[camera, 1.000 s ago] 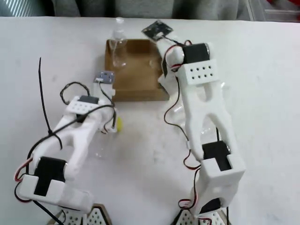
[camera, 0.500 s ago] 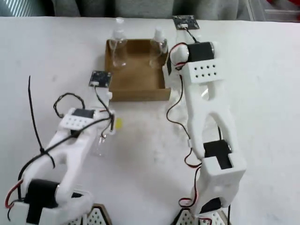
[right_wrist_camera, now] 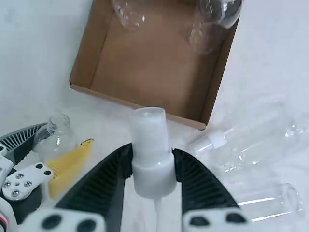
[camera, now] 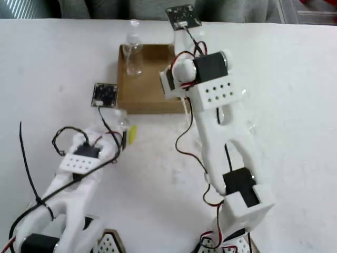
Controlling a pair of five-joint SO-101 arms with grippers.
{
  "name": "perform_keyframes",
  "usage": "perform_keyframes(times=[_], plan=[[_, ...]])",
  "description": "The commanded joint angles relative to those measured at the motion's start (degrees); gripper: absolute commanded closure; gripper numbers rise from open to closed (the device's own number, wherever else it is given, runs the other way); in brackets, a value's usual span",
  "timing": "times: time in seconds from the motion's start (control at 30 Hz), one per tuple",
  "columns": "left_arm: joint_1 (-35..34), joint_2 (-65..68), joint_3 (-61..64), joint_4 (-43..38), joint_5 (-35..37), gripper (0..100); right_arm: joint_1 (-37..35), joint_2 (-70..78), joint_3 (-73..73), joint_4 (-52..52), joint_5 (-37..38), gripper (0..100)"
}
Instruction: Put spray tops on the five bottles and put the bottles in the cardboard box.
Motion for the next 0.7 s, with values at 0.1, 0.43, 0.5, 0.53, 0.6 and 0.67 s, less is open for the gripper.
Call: perform_keyframes(times=[0.1, 0.43, 0.5, 0.53, 0.6, 0.67], plan=[[0.57, -11.30, 4.31, -3.96, -0.09, 98, -0.04, -3.47, -3.96, -3.12, -5.54, 98.1], [0.66, -28.70, 14.68, -8.79, -0.09, 98, -0.40, -3.74, -3.96, -10.15, -21.10, 98.1], [0.66, -32.22, 16.44, -9.23, -0.09, 98, -0.40, -3.74, -3.96, -10.51, -22.07, 98.1], [0.66, -33.89, 17.23, -9.23, -0.09, 98, -0.40, -3.82, -3.96, -10.51, -22.59, 98.1], [0.75, -36.97, 18.55, -9.23, -0.09, 98, -0.40, -3.82, -3.96, -11.30, -23.12, 98.1], [1.63, -39.52, 19.87, -9.23, -0.09, 98, -0.40, -3.91, -3.96, -12.70, -23.56, 98.1]])
